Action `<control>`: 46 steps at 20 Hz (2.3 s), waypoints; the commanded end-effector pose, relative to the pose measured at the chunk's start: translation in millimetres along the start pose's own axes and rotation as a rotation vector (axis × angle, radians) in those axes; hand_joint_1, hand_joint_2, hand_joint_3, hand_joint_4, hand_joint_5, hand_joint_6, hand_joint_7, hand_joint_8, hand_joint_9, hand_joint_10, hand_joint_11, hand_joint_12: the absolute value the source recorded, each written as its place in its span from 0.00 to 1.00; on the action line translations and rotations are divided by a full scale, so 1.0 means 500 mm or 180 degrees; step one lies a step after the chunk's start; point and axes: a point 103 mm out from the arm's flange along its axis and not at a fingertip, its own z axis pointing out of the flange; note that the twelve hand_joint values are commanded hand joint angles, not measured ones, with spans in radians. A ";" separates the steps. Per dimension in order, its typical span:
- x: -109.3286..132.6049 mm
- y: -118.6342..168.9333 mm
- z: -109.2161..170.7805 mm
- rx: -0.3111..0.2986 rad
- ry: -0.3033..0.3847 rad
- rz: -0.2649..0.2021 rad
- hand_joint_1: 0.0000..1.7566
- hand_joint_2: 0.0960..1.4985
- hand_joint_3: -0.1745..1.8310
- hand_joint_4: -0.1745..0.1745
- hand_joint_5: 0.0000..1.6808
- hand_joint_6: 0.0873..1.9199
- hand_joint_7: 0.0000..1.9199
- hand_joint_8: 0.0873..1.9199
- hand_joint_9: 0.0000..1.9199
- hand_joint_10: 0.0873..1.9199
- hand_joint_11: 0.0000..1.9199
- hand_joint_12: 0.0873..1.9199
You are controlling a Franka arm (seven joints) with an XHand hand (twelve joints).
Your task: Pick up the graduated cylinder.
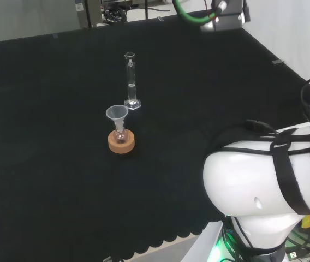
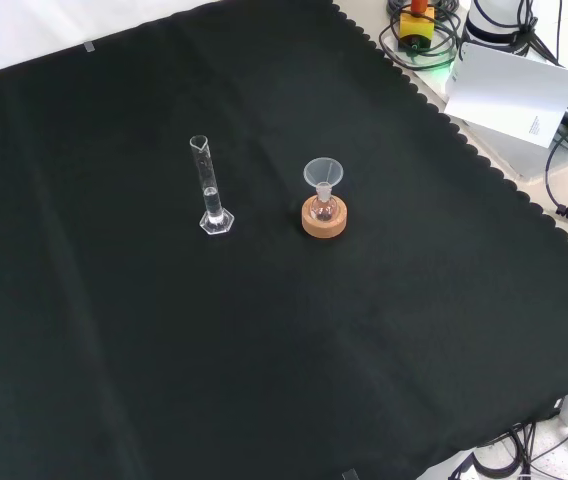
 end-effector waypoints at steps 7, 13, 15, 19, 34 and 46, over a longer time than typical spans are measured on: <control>0.022 0.185 0.229 0.0033 0.0339 -0.0498 0.16 0.75 0.23 0.53 0.15 0.00 0.06 0.23 0.14 0.27 0.04 0.69; 0.027 0.238 0.332 0.0048 0.0572 -0.0546 0.20 0.71 0.23 0.52 0.15 0.00 0.09 0.24 0.17 0.28 0.05 0.69; 0.027 0.248 0.359 0.0054 0.0585 -0.0552 0.22 0.70 0.23 0.52 0.16 0.00 0.10 0.24 0.19 0.28 0.06 0.69; 0.022 0.273 0.406 0.0074 0.0730 -0.0550 0.25 0.67 0.23 0.50 0.17 0.00 0.12 0.25 0.21 0.28 0.08 0.69; 0.009 0.336 0.507 0.0136 0.1047 -0.0579 0.39 0.52 0.30 0.48 0.17 0.00 0.10 0.26 0.20 0.27 0.10 0.69; 0.013 0.351 0.579 0.0025 0.1487 -0.0680 0.44 0.46 0.34 0.44 0.20 0.00 0.15 0.28 0.25 0.27 0.11 0.68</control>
